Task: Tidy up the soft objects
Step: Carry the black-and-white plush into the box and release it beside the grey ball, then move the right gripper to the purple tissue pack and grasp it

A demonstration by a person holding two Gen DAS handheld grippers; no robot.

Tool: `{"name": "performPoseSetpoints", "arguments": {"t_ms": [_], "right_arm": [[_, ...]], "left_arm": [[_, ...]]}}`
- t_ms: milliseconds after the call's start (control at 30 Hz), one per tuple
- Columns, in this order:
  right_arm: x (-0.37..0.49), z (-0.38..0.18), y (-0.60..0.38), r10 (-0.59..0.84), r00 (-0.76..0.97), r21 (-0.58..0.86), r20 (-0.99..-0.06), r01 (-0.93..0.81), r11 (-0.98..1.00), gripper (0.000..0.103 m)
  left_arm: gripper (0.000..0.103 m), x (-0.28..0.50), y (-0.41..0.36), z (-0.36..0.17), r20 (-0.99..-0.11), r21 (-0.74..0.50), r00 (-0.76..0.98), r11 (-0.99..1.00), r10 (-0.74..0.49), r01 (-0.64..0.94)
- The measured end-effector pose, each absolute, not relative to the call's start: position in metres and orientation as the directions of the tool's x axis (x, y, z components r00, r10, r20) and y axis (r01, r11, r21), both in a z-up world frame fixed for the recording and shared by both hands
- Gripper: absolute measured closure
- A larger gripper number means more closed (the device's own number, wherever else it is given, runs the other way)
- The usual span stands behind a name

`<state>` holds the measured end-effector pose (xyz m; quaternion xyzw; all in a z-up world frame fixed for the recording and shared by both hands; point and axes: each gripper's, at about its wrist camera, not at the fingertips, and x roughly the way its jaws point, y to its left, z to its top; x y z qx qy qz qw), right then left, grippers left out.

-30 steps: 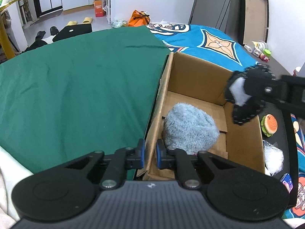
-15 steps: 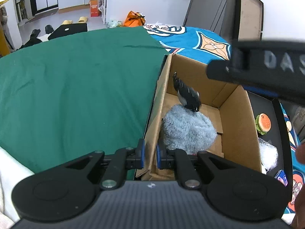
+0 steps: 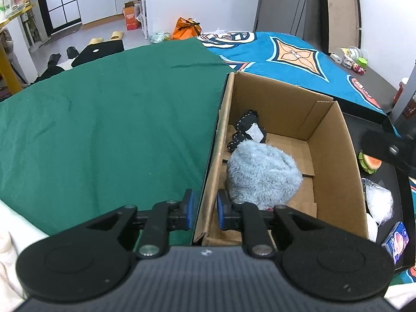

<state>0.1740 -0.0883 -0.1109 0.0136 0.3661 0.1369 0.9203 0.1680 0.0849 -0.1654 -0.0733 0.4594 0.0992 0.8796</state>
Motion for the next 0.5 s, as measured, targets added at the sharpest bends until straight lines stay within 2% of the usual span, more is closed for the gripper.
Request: {"name": "performPoseSetpoints", "arguments": {"t_ms": [167, 333, 500], "right_arm": [[0.169, -0.114, -0.111, 0.233, 0.695, 0.129, -0.68, -0.199, 0.971, 0.032], [0.163, -0.12, -0.133, 0.214, 0.692, 0.144, -0.689, -0.158, 0.977, 0.03], [0.159, -0.126, -0.151, 0.191, 0.681, 0.142, -0.707, -0.128, 0.982, 0.029]], "left_arm": [[0.061, 0.168, 0.08, -0.163, -0.818, -0.009, 0.559, 0.969, 0.134, -0.245], [0.051, 0.166, 0.074, -0.159, -0.809, 0.014, 0.568, 0.971, 0.151, -0.238], [0.047, 0.167, 0.068, -0.156, -0.806, 0.028, 0.569, 0.97, 0.165, -0.242]]}}
